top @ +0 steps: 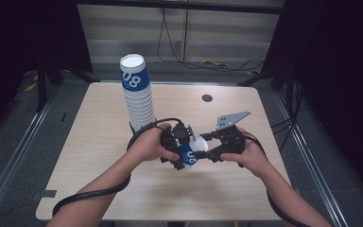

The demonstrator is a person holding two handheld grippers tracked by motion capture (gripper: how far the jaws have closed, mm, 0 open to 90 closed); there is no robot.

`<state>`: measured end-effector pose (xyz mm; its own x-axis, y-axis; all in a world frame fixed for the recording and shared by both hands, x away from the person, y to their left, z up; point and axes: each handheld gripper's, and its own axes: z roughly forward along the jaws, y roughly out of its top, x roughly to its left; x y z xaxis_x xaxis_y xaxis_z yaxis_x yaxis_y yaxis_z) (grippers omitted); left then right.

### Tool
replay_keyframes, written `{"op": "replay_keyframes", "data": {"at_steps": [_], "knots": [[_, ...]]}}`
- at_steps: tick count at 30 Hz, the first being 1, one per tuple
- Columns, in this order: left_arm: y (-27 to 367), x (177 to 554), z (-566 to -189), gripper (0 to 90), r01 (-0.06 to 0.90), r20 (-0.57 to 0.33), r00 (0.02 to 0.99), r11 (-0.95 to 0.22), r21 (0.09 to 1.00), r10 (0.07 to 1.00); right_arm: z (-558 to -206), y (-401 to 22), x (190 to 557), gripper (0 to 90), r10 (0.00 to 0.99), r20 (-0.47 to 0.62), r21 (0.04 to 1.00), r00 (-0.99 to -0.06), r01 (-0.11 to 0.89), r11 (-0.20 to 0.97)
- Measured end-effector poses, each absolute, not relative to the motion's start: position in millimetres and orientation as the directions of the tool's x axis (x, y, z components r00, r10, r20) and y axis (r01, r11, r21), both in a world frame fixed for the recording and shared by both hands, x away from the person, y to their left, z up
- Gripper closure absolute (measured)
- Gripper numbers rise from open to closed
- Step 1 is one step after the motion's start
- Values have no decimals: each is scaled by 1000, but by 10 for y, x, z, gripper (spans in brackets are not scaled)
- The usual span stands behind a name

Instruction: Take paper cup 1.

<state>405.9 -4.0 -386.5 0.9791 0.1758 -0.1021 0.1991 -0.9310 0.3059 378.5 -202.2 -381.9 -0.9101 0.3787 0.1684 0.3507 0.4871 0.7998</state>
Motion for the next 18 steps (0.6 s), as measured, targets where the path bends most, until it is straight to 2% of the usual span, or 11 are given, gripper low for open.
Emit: {"op": "replay_keyframes", "data": {"at_steps": [8, 18], "knots": [[-3, 4090, -3876, 184, 200, -94, 980, -908, 368, 178, -3808, -2064, 3800, 291, 402, 173, 805, -899, 365, 469], [59, 4108, -3914, 168, 243, -117, 970, -885, 398, 214, -3757, -2165, 3806, 290, 439, 174, 819, -882, 377, 433]]}}
